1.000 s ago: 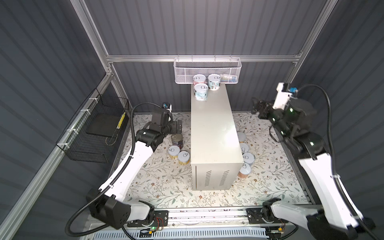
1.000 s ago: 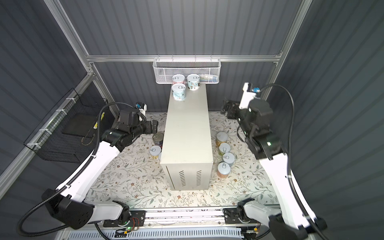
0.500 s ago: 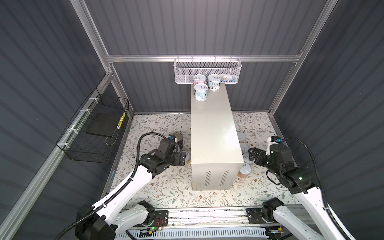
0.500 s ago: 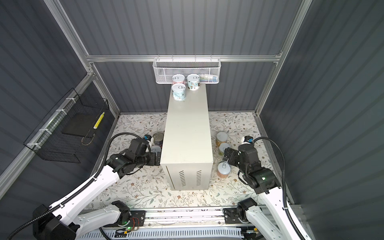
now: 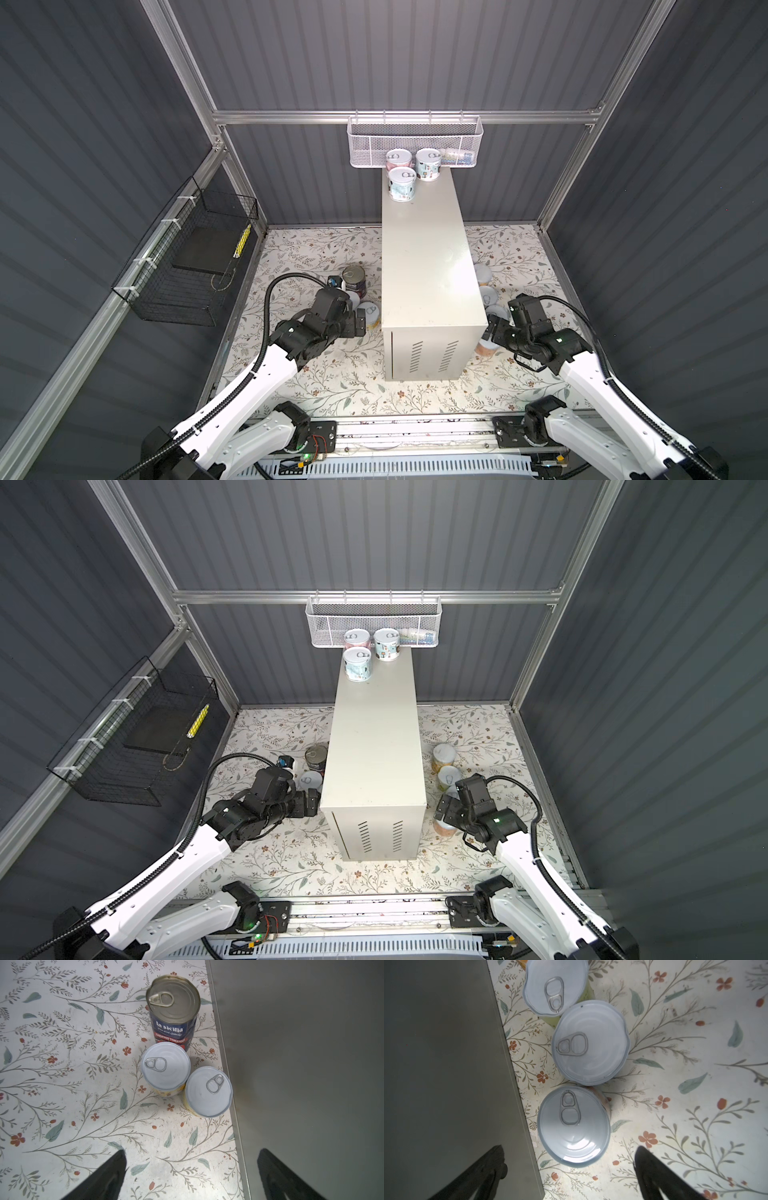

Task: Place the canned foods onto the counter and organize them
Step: 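Withdraw both grippers down beside the cabinet toward their rows of cans, then close the right gripper around the orange-labelled can nearest the robot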

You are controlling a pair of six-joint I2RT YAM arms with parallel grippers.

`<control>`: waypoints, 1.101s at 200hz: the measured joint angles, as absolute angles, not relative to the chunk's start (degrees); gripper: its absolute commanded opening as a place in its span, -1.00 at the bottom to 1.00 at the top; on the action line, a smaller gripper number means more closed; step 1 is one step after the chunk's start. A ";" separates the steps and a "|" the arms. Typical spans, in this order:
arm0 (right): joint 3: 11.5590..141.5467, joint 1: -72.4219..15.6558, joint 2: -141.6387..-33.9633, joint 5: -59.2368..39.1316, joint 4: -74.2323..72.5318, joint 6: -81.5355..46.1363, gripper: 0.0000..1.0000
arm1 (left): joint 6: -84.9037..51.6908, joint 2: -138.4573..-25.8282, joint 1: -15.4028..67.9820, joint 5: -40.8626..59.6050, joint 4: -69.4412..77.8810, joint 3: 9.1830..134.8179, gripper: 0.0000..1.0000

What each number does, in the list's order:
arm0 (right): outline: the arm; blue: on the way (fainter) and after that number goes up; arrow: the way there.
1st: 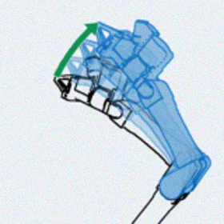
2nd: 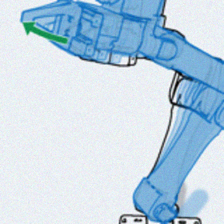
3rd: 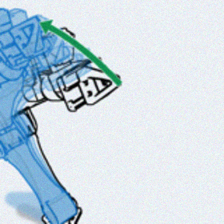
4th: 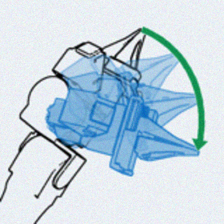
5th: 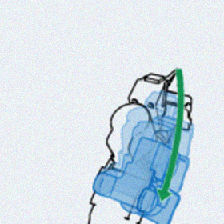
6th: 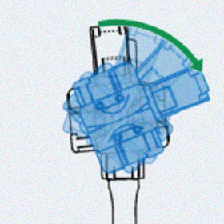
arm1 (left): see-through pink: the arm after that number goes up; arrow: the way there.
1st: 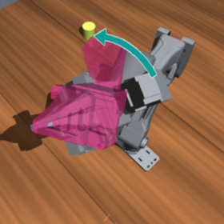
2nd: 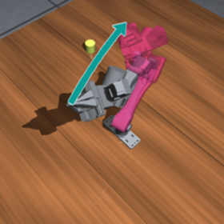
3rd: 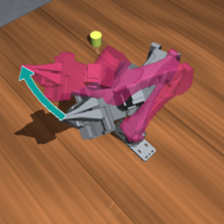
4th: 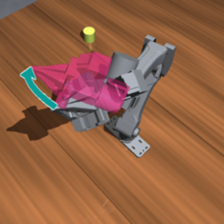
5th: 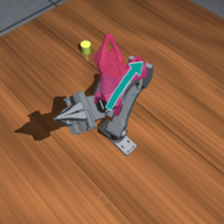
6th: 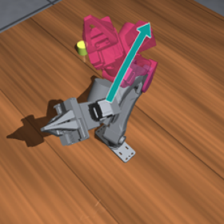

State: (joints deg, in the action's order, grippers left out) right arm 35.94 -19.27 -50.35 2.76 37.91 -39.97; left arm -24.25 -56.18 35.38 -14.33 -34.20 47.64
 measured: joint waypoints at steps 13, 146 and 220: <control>35.59 -19.27 -51.22 2.74 37.26 -40.12 0.98 | -24.21 -56.40 35.03 -14.48 -33.58 48.38 0.99; 30.94 -19.79 -65.93 1.96 26.33 -41.19 0.94 | -24.21 -59.18 32.58 -11.18 -26.41 48.86 0.98; 31.09 -20.43 -70.50 4.34 23.68 -41.52 0.48 | -24.21 -60.23 32.58 -10.85 -25.74 48.80 0.99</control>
State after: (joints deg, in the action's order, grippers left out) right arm 31.09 -20.43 -70.50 4.34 23.68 -41.52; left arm -24.21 -60.23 32.58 -10.85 -25.74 48.80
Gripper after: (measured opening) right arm 0.822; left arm 0.993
